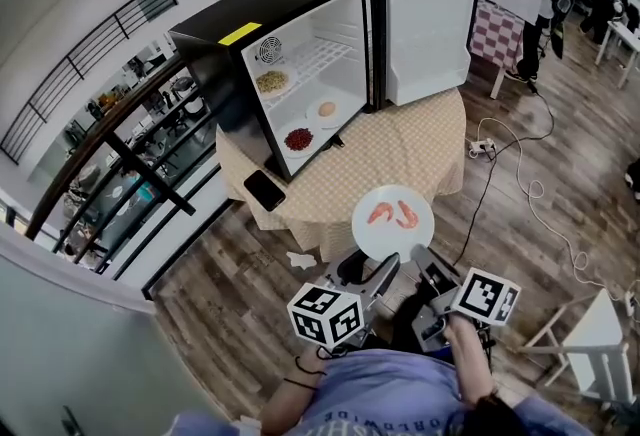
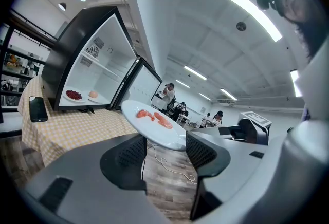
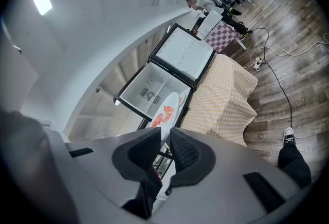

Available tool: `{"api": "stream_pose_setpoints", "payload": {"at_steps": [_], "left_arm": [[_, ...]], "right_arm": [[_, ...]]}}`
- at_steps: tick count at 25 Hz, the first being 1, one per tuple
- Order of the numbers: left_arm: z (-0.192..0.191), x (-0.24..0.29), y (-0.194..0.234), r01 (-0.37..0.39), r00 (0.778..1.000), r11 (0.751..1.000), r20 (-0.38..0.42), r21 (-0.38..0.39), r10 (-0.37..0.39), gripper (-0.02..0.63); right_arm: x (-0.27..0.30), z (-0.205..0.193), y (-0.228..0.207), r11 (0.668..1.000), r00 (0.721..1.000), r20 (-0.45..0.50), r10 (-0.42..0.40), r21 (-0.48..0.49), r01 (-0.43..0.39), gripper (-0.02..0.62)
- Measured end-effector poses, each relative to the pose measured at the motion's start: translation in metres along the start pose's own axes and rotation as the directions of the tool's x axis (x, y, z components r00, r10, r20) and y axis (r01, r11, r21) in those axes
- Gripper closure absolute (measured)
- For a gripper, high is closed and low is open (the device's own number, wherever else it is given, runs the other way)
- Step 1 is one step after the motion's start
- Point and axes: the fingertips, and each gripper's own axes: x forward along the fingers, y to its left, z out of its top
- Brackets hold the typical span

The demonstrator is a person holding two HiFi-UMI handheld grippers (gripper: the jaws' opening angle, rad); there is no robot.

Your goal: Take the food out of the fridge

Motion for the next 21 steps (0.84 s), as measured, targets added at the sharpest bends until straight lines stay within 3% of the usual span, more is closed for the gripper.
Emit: {"api": "stream_pose_setpoints", "payload": {"at_steps": [21], "left_arm": [[-0.0018, 0.001, 0.0056, 0.0, 1.0, 1.0, -0.011, 0.005, 0.0, 0.36]], "right_arm": [[0.0047, -0.0037, -0.003, 1.0, 1.0, -0.002, 0.003, 0.007, -0.003, 0.534]]}}
